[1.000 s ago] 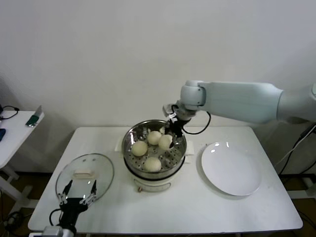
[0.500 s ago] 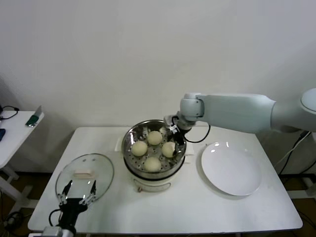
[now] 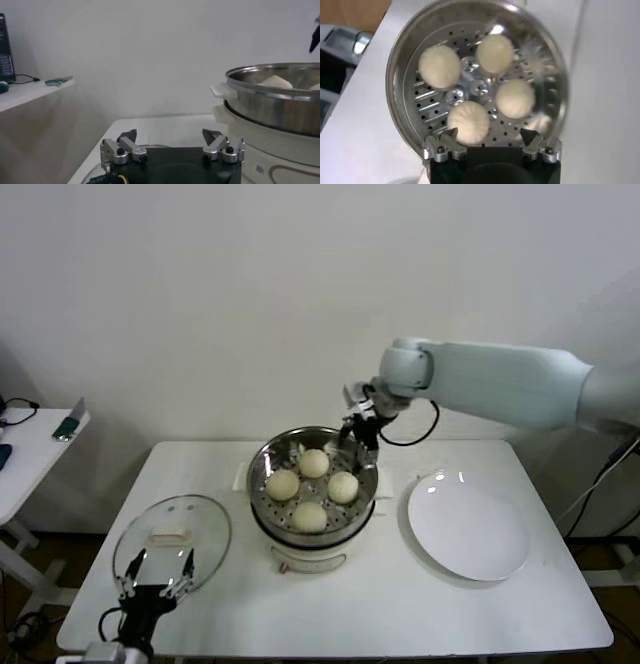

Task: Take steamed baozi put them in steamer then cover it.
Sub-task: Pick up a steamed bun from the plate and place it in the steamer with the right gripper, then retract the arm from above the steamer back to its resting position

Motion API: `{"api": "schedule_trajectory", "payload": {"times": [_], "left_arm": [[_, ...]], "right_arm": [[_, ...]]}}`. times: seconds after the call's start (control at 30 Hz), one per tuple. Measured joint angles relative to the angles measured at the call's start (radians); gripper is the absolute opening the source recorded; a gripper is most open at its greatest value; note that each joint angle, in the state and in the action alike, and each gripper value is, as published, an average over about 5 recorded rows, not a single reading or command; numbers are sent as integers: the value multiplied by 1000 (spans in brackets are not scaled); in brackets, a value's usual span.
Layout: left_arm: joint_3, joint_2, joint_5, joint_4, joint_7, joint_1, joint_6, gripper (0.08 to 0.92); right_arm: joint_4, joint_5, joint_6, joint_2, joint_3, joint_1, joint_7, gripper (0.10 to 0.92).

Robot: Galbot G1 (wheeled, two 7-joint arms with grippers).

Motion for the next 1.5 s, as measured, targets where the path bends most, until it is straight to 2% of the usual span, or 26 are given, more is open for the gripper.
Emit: {"api": "schedule_trajectory", "payload": {"times": [0.13,0.4,0.57,0.73,1.1,1.5], "left_arm": [[6,6,24,9,-16,-10,-1,823],[0,25,150,24,-52,-27,11,823],[-1,27,217,20,-63,-28,9,823],[3,20,279,27,-73,-36,-7,823],[2,19,435,54,-137,-36,-36,823],[17,73,878,102,-318,-10,-57,823]], "right_arm": [[16,46,-5,-85,130,-61,92,823],[60,44,27,-294,522,-345,387,823],[82,-2,103,-421,781,-606,525,823],[106,-41,211,-478,1074,-924,622,823],[183,-73,397,-364,1698,-1608,700,823],[268,-135,559,-171,1960,-2074,738,823]]}}
